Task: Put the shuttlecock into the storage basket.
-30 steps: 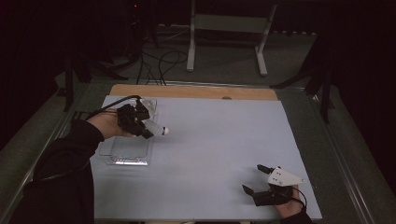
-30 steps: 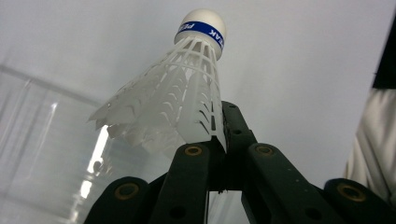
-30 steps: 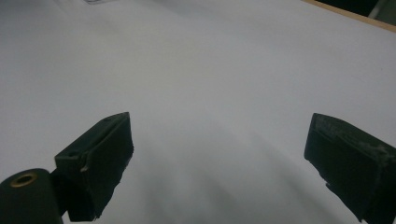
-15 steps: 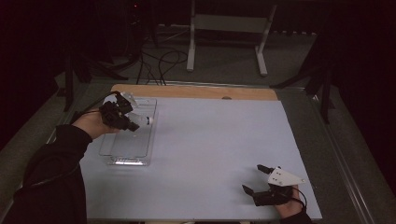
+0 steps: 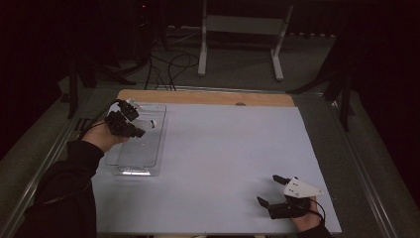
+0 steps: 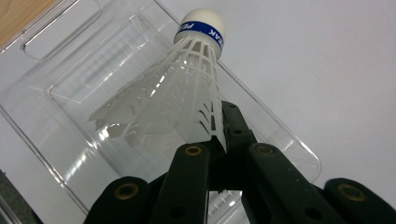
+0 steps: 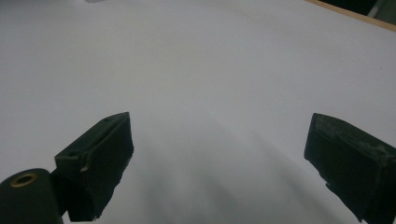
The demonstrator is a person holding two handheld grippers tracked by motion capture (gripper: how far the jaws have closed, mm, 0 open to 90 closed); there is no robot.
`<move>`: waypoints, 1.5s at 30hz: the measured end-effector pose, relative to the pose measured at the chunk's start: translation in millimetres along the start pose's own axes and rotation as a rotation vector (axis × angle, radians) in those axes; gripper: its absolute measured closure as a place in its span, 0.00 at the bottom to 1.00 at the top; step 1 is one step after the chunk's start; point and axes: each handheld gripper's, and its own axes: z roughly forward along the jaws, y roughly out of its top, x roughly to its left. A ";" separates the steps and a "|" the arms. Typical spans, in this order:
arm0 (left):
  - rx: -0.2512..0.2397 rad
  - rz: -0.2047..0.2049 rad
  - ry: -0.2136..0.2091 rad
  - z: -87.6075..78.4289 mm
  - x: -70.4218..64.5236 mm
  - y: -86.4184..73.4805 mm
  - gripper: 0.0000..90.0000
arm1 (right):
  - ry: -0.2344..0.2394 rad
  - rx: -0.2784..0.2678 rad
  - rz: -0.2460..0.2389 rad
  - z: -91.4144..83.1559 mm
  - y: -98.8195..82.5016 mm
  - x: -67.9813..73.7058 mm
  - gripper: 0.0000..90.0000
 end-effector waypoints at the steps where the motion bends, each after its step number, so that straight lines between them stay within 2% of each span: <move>1: 0.000 -0.003 0.006 1.7 -0.3 0.0 1.00 | -0.001 0.000 0.000 -0.1 0.0 0.0 0.09; 5: -0.009 -0.033 0.025 9.4 -2.1 -0.5 1.00 | 0.000 -0.002 0.001 -0.1 -0.1 -0.1 0.09; 8: -0.011 -0.059 0.022 14.6 -1.2 -0.7 1.00 | 0.000 0.000 0.000 -0.1 0.0 0.0 0.09; 9: -0.010 -0.080 0.022 16.1 -0.5 -0.5 1.00 | -0.002 0.000 -0.002 -0.2 0.1 -0.1 0.09; 11: 0.006 -0.102 0.034 19.1 0.5 0.4 1.00 | -0.001 0.000 -0.002 -0.3 0.1 -0.1 0.09; 12: 0.018 -0.125 0.026 20.5 1.7 1.2 1.00 | -0.001 0.000 0.000 -0.2 0.0 0.0 0.09; 14: 0.034 -0.138 0.037 23.0 3.1 2.3 1.00 | -0.001 0.001 0.000 -0.2 -0.1 -0.1 0.09; 15: 0.040 -0.159 0.031 24.0 4.3 2.9 1.00 | -0.001 0.000 0.001 -0.1 -0.1 0.0 0.09; 16: 0.040 -0.159 0.031 24.0 4.3 2.9 1.00 | -0.001 0.000 0.001 -0.1 -0.1 0.0 0.09; 17: 0.049 -0.192 0.028 25.6 7.0 3.9 1.00 | -0.001 0.000 0.001 -0.1 -0.1 0.0 0.09; 18: 0.049 -0.192 0.028 25.6 7.0 3.9 1.00 | -0.001 0.002 0.000 -0.1 0.0 -0.1 0.09; 19: 0.057 -0.219 0.027 27.3 10.9 4.8 1.00 | -0.001 0.002 0.000 0.0 -0.1 -0.1 0.09; 22: 0.061 -0.248 0.028 31.0 13.7 7.0 1.00 | -0.001 0.004 -0.004 0.6 -0.2 -0.4 0.09; 25: 0.074 -0.249 0.036 34.0 14.4 9.7 1.00 | -0.001 0.004 -0.002 0.4 -0.1 0.0 0.09; 30: 0.060 -0.296 0.030 39.4 14.8 12.6 1.00 | -0.002 0.003 0.000 0.3 -0.6 -0.5 0.09; 33: 0.055 -0.309 0.022 43.4 13.5 14.3 1.00 | -0.002 0.003 -0.002 0.1 -0.3 -0.2 0.09; 37: 0.049 -0.301 0.032 46.6 10.0 16.2 1.00 | -0.005 0.002 0.000 -0.6 -0.5 -0.6 0.09; 39: 0.051 -0.290 0.059 48.6 8.0 16.7 1.00 | -0.004 0.003 -0.001 -0.2 -0.7 -0.7 0.09; 41: 0.048 -0.296 0.079 51.0 7.6 16.2 1.00 | -0.004 0.003 -0.002 -0.3 -0.5 -0.3 0.09; 45: 0.047 -0.299 0.072 53.9 7.9 15.4 1.00 | -0.004 0.001 -0.003 -0.7 -0.4 -0.4 0.09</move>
